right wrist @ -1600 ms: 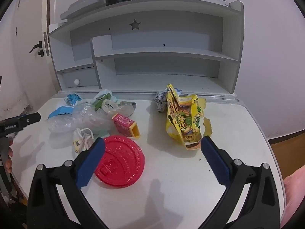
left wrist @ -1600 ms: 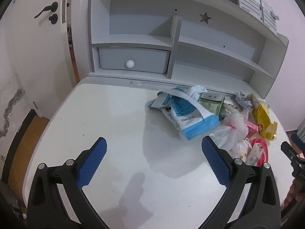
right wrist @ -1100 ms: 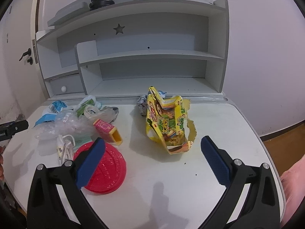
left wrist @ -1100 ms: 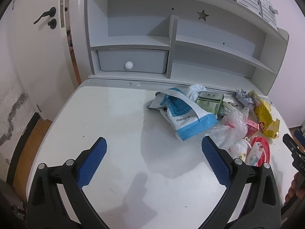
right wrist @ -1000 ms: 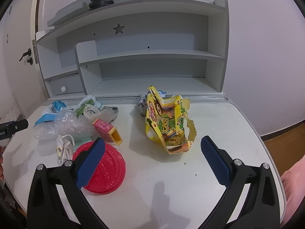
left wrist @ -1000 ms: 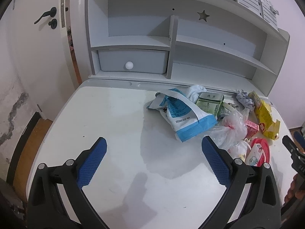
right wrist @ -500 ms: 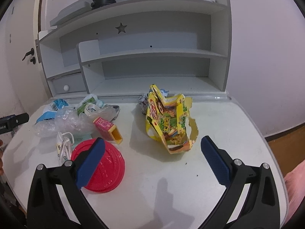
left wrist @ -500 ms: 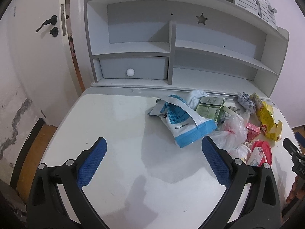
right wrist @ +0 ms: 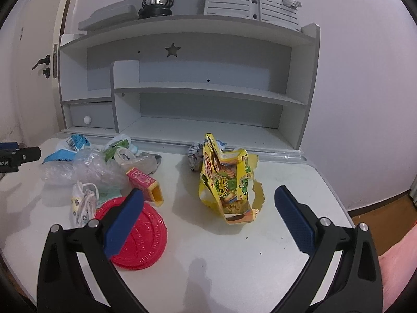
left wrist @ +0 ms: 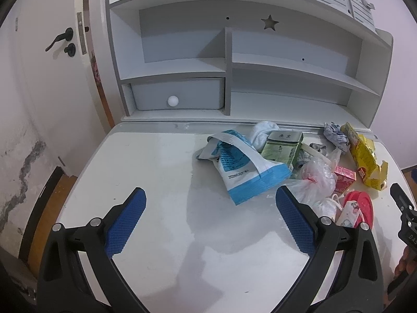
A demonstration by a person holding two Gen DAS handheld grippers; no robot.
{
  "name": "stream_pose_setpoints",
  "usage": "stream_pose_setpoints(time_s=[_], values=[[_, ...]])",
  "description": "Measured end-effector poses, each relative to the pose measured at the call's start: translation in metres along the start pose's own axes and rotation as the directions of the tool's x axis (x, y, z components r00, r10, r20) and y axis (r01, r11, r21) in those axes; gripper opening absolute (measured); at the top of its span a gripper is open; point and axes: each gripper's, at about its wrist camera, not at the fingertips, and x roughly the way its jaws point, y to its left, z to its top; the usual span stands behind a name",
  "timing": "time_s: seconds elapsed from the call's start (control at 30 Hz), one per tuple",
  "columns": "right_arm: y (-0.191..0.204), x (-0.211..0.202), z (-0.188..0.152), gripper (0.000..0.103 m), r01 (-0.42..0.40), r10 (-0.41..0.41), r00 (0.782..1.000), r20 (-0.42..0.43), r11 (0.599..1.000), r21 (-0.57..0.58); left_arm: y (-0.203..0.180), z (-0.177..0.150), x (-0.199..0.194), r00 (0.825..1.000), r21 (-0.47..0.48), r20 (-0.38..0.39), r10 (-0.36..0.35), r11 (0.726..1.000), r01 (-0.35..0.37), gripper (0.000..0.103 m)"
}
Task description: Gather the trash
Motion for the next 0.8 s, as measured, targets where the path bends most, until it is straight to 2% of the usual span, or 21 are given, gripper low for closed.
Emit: stream_pose_setpoints(time_s=[0.23, 0.33, 0.47, 0.6, 0.7, 0.8], values=[[-0.01, 0.003, -0.001, 0.097, -0.02, 0.021, 1.0, -0.017, 0.997, 0.068, -0.004, 0.002, 0.004, 1.0, -0.01, -0.016, -0.022, 1.0, 0.022, 0.097], [-0.007, 0.003, -0.002, 0.097, -0.042, 0.043, 0.999, -0.017, 0.998, 0.057, -0.004, 0.005, 0.004, 0.997, -0.023, -0.031, -0.064, 0.998, 0.064, 0.097], [-0.007, -0.001, 0.0, 0.097, -0.053, 0.054, 0.998, -0.013, 0.997, 0.048, -0.004, 0.011, 0.008, 0.997, -0.049, -0.019, -0.08, 0.996, 0.079, 0.097], [-0.008, 0.0, 0.005, 0.097, -0.049, 0.05, 0.999, -0.015, 0.998, 0.034, -0.018, 0.028, 0.033, 0.992, -0.043, -0.046, -0.118, 0.992, 0.116, 0.097], [-0.012, 0.003, 0.011, 0.097, -0.033, 0.033, 0.999, -0.01, 0.999, 0.026, -0.025, 0.044, 0.058, 0.995, -0.021, -0.062, -0.076, 0.997, 0.075, 0.097], [-0.024, 0.012, 0.021, 0.097, 0.001, 0.0, 0.999, -0.037, 1.0, 0.026, -0.018, 0.047, 0.085, 0.99, -0.026, -0.13, -0.046, 0.999, 0.043, 0.097]])
